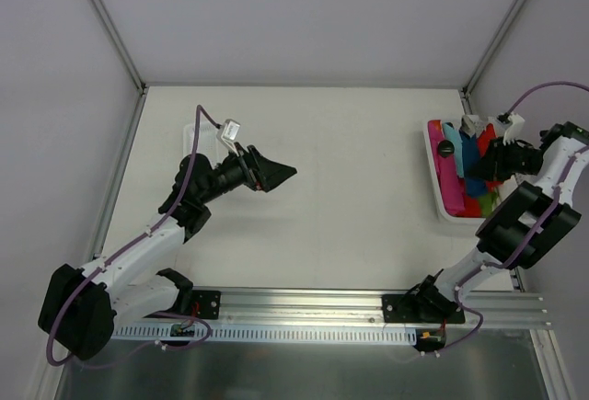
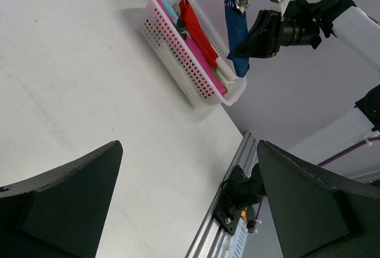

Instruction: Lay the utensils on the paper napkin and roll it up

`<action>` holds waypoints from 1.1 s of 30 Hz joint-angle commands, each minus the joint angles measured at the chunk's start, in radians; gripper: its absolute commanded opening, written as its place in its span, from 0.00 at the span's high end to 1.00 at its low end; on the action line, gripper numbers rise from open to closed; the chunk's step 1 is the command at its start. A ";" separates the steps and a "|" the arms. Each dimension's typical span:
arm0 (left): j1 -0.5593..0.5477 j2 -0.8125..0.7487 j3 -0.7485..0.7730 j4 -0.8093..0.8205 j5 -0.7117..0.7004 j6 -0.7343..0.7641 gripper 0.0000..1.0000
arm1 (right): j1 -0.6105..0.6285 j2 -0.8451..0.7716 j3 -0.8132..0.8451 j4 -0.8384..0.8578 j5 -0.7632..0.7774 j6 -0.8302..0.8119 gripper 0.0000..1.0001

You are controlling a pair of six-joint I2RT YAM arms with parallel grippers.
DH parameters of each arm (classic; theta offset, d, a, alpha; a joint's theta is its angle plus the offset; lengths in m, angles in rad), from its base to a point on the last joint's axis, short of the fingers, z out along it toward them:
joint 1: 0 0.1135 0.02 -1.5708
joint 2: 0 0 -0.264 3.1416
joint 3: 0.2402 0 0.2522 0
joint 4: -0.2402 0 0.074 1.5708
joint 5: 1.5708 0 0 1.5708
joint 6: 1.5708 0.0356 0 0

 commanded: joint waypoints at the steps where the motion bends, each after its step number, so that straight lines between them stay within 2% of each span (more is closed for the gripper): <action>1: -0.011 0.016 0.026 0.070 0.034 0.017 0.01 | -0.034 0.010 0.055 -0.361 0.043 -0.098 1.00; 3: -0.011 0.039 0.019 0.113 0.040 -0.004 0.01 | -0.067 0.075 0.076 -0.360 0.053 -0.104 1.00; 11: -0.016 0.069 0.019 0.147 0.051 -0.020 0.01 | -0.073 0.143 0.072 -0.361 0.012 -0.101 1.00; 24: -0.022 -0.030 -0.068 0.073 -0.049 0.062 0.01 | -0.053 0.168 0.052 -0.361 0.018 -0.071 1.00; 33: -0.024 -0.040 -0.080 0.055 -0.052 0.105 0.01 | -0.045 0.185 -0.034 -0.361 0.010 -0.037 1.00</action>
